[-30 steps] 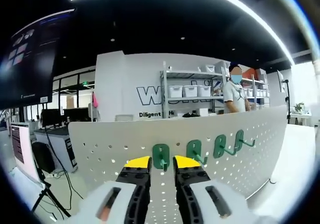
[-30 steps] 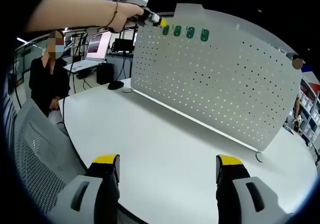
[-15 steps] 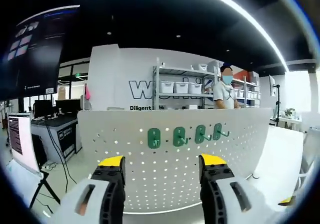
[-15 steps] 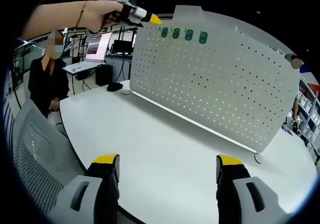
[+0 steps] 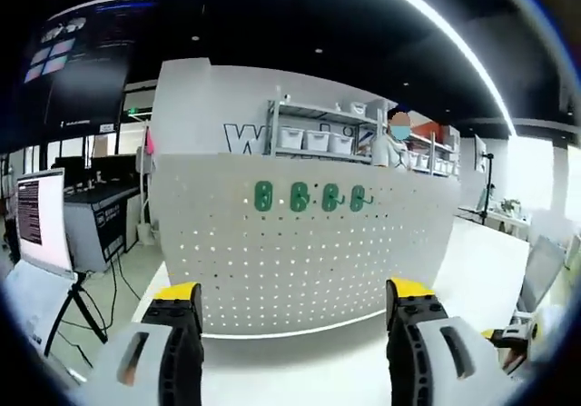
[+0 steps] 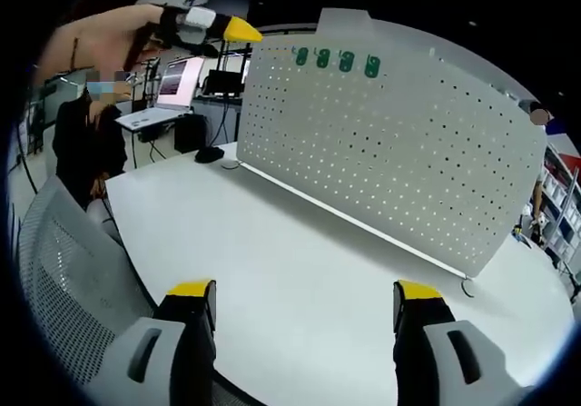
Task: Insert the hook assembly into the mounting plate slot until the hook locks in place.
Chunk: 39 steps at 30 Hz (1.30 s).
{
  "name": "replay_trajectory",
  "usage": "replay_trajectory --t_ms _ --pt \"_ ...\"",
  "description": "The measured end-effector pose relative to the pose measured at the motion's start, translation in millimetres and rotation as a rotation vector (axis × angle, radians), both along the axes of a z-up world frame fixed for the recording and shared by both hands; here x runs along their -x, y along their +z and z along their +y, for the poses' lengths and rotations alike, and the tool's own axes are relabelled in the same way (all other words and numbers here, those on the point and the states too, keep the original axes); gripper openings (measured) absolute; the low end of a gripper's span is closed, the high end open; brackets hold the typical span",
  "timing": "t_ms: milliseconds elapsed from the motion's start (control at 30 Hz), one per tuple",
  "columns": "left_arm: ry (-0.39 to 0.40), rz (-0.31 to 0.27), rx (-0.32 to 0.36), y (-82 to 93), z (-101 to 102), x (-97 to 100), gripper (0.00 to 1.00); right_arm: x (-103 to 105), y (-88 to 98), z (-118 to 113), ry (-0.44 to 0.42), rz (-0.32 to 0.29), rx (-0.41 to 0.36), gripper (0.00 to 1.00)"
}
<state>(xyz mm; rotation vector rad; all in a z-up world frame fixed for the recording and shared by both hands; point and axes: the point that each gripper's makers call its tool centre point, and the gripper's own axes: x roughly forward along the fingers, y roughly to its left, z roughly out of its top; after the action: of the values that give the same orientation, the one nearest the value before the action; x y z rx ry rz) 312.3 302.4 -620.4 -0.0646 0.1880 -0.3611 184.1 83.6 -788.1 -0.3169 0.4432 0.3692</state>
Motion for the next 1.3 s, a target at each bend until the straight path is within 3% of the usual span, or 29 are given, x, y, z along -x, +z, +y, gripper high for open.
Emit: replay_trajectory --t_ms 233,600,967,1300 --pt "-0.004 0.038 0.013 -15.3 6 24.3 0.91 0 2.4 -1 -0.004 -0.014 0.011 0.77" --pt "-0.039 0.088 0.029 -43.8 -5 70.7 1.00 0 11.0 -4 -0.018 -0.053 0.011 0.77" --pt "-0.042 0.133 0.047 -75.4 -6 112.6 1.00 0 13.9 -5 -0.024 -0.067 0.006 0.78" --pt "-0.048 0.166 0.060 -94.6 -9 134.7 1.00 0 14.9 -6 -0.027 -0.077 0.024 0.83"
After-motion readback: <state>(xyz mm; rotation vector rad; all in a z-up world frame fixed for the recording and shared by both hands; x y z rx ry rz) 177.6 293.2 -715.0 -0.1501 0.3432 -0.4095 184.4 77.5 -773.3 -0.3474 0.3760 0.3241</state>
